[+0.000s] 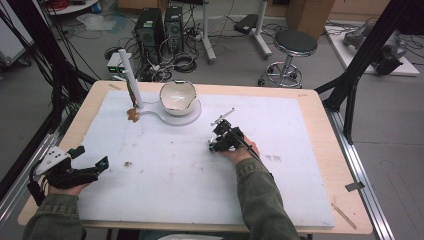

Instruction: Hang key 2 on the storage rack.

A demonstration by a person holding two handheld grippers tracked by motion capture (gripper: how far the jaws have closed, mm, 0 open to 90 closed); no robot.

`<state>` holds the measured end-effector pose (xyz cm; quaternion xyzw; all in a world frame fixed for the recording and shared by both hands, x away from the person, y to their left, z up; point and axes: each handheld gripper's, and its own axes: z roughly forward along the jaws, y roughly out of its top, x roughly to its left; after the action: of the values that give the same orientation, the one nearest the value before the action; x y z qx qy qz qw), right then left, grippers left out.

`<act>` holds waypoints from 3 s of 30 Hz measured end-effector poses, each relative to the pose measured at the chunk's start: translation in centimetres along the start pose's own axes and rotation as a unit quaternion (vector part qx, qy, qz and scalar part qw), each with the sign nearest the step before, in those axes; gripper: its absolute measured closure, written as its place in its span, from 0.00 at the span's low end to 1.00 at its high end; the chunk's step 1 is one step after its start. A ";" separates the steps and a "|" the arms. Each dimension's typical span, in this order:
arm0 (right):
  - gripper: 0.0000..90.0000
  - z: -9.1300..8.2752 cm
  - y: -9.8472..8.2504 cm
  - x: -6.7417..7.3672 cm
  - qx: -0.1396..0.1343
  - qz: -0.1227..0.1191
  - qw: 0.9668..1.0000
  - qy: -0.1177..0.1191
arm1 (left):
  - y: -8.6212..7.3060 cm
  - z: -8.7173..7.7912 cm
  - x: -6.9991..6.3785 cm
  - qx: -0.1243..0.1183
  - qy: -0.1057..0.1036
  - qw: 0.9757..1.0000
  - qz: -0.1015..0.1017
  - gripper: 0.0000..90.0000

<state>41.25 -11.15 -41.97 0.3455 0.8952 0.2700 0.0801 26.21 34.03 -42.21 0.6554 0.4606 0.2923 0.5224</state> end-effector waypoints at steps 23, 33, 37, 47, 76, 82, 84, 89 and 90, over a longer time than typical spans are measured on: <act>0.82 -4.9 1.0 -0.5 -0.069 0.028 0.997 -0.018 | 0.0 -0.1 0.0 0.000 0.001 1.000 0.001 0.02; 0.82 -7.7 2.1 -0.5 -0.117 0.038 0.992 -0.019 | 0.0 -0.1 0.0 0.000 0.001 1.000 0.000 0.02; 0.82 -8.8 2.3 -0.5 -0.140 0.041 0.989 -0.018 | 0.0 0.0 0.0 0.001 0.001 1.000 0.000 0.02; 0.82 -10.7 3.3 -0.7 -0.173 0.051 0.983 -0.017 | 0.0 0.0 0.0 0.001 0.001 1.000 0.000 0.02; 0.82 -12.0 10.9 1.5 -0.194 0.006 0.981 0.005 | 0.0 0.1 0.1 0.001 -0.002 1.000 -0.003 0.02; 0.82 -11.8 12.7 2.6 -0.194 -0.006 0.981 0.018 | 0.0 0.0 0.1 0.001 -0.003 1.000 -0.003 0.02; 0.82 -11.8 13.3 3.0 -0.196 -0.009 0.980 0.022 | -0.1 0.0 0.1 0.000 -0.004 1.000 -0.004 0.02; 0.82 -11.4 14.7 3.8 -0.195 -0.017 0.980 0.034 | -0.1 0.0 0.1 0.000 -0.005 1.000 -0.004 0.02; 0.82 -11.3 15.0 4.0 -0.194 -0.020 0.980 0.036 | -0.1 0.0 0.1 -0.001 -0.005 1.000 -0.005 0.02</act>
<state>43.15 -4.14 -24.21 0.2955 0.8349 0.4488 0.1187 26.27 34.09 -42.30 0.6542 0.4608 0.2869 0.5267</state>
